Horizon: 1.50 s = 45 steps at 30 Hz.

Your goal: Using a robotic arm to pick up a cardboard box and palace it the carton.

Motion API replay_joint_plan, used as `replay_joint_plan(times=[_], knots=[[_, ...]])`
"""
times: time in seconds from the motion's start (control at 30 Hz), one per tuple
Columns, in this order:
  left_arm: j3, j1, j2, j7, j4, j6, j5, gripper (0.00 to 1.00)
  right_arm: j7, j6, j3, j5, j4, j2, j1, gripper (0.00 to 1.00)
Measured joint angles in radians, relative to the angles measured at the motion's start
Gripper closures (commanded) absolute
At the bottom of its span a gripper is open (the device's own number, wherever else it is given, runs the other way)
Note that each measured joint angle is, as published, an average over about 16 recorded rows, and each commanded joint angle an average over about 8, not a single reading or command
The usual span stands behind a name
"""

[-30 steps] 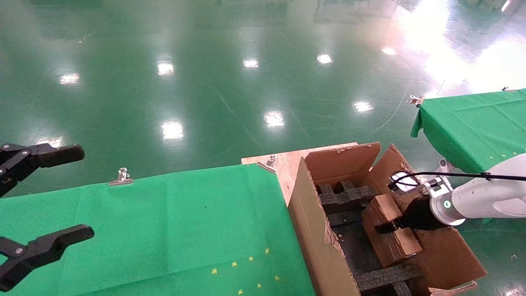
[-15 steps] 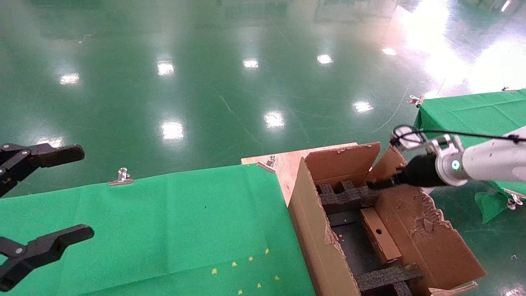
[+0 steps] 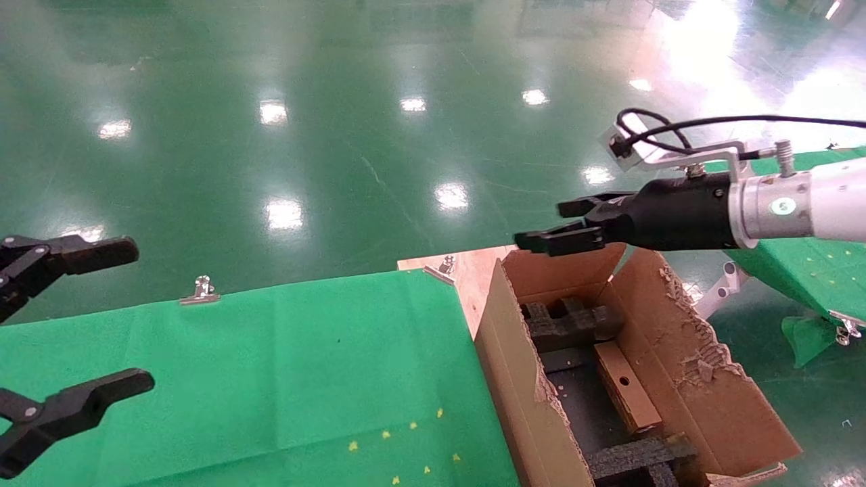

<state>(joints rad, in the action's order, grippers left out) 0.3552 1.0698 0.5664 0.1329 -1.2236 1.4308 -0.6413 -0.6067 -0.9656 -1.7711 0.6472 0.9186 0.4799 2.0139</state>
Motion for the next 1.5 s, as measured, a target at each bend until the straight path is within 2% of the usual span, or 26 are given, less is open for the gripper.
replay_joint_plan(times=[0.13, 0.27, 0.63, 1.5], knots=[[0.0, 0.0, 0.0, 0.0, 0.0, 0.0, 0.0, 0.0, 0.025, -0.089, 0.034, -0.091, 0.004, -0.017, -0.007, 0.0], [0.0, 0.0, 0.0, 0.0, 0.0, 0.0, 0.0, 0.0, 0.032, -0.139, 0.051, -0.144, -0.006, -0.021, -0.019, 0.0], [0.0, 0.0, 0.0, 0.0, 0.0, 0.0, 0.001, 0.0, 0.058, -0.175, 0.149, -0.14, 0.014, -0.01, -0.086, 0.0], [0.0, 0.0, 0.0, 0.0, 0.0, 0.0, 0.001, 0.0, 0.221, -0.335, 0.756, -0.039, 0.173, 0.054, -0.472, 0.0]])
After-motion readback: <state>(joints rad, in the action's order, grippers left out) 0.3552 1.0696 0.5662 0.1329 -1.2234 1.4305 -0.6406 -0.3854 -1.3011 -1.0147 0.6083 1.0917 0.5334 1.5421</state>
